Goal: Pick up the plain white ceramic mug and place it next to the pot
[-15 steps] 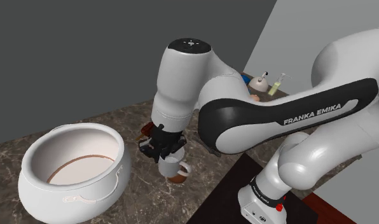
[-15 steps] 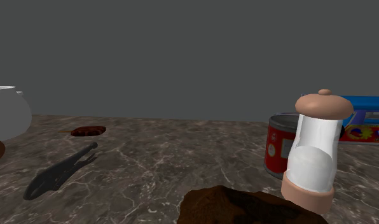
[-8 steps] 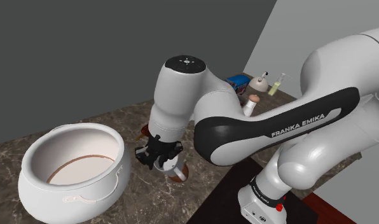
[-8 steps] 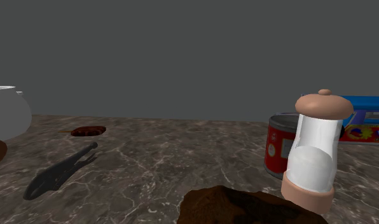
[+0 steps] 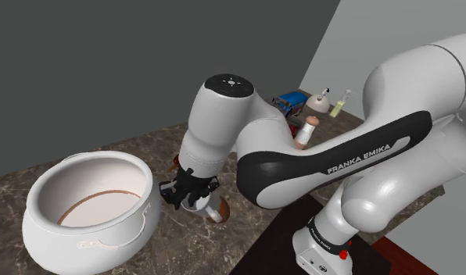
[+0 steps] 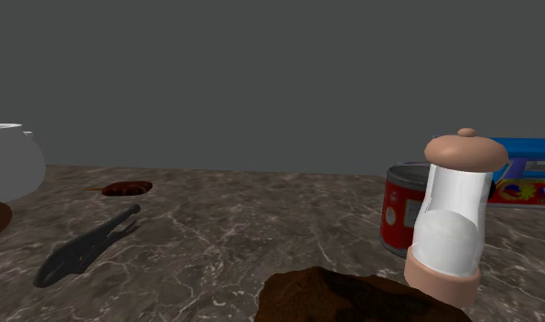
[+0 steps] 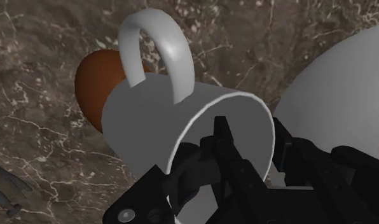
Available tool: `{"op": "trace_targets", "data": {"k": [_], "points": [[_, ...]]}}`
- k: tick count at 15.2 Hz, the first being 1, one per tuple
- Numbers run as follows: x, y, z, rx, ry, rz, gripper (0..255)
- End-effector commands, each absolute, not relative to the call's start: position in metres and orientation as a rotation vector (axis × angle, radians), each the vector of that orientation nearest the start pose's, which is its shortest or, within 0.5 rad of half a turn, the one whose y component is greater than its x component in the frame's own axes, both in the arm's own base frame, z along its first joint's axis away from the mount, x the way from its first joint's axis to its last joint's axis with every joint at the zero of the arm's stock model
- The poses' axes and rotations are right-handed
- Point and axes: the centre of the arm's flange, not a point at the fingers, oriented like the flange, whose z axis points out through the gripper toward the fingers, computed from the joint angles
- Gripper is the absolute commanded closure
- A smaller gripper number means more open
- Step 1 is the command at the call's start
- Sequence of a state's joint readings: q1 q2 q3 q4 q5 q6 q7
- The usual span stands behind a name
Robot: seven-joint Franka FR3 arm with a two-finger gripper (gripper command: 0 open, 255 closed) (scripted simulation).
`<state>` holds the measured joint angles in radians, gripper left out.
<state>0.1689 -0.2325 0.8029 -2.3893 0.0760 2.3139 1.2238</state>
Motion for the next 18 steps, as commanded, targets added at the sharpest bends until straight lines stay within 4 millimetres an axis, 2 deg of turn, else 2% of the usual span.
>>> {"op": "trace_targets", "data": {"k": [1,2,4,6,7,11,18], "points": [[0.264,0.389,0.375,-3.144,0.501,-0.144,255],[0.266,0.393,0.374,-3.144,0.499,-0.146,0],[0.260,0.393,0.375,-3.145,0.500,-0.147,0],[0.260,0.395,0.373,-3.145,0.500,-0.147,0],[0.264,0.389,0.375,-3.144,0.501,-0.144,0],[0.260,0.392,0.424,-3.144,0.501,-0.144,0],[0.260,0.392,0.424,-3.144,0.501,-0.144,0]]}}
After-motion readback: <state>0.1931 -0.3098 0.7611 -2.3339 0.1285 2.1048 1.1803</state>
